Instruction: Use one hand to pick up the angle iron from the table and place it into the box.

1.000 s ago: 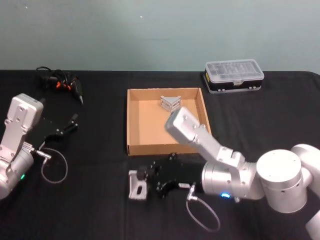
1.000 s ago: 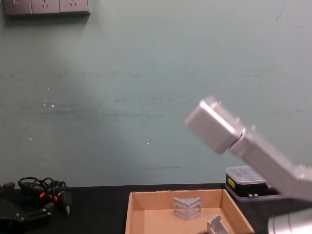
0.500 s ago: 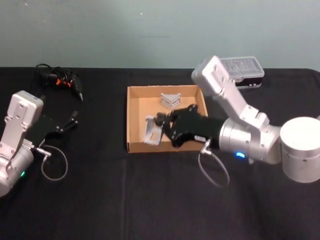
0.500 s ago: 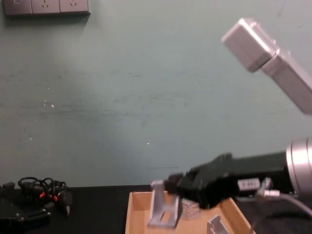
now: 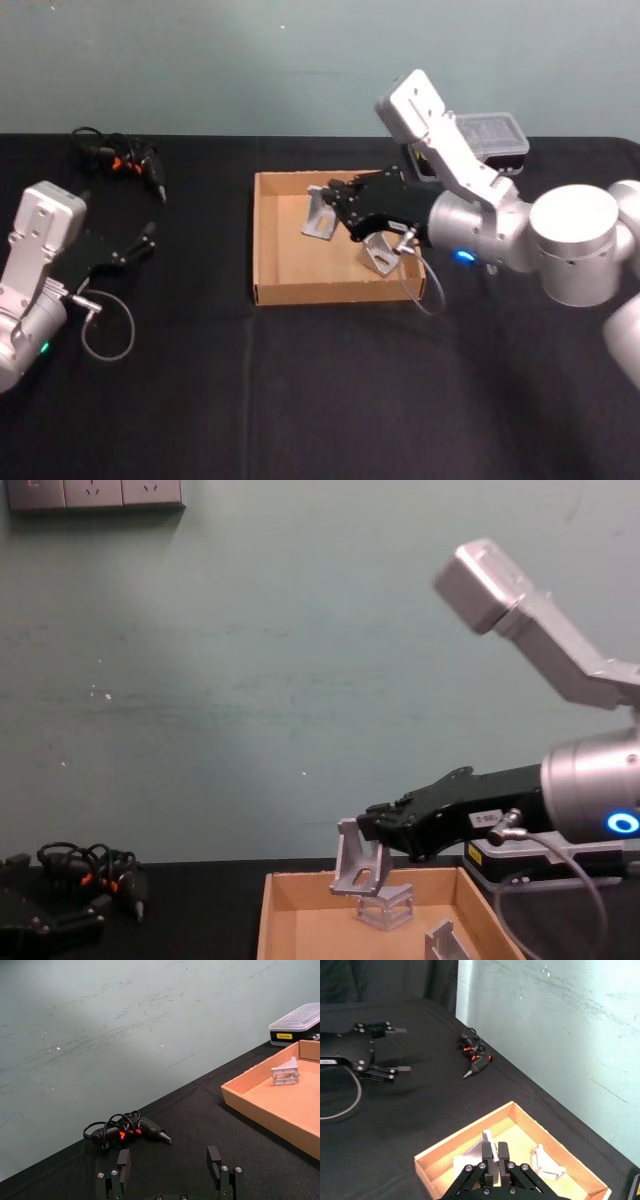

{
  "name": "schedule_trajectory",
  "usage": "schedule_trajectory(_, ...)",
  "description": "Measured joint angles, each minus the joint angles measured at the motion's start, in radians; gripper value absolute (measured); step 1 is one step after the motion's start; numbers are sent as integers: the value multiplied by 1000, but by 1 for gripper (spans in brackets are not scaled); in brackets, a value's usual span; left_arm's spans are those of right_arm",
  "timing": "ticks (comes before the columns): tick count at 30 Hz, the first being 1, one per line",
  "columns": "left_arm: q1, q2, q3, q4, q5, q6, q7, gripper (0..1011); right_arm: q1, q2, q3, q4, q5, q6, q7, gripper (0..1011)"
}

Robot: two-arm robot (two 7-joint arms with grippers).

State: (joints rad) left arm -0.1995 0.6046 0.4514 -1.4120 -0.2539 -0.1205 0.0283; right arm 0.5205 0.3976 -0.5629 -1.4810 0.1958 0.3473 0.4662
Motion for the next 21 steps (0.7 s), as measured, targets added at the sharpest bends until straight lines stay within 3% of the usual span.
schedule_trajectory(9,0,0,0,0,0,0,0,1000,95,-76,-46,220,-45,-27,48,75)
schedule_trajectory(21,0,0,0,0,0,0,0,1000,140,-119,-71,356,-77,-48,87,75)
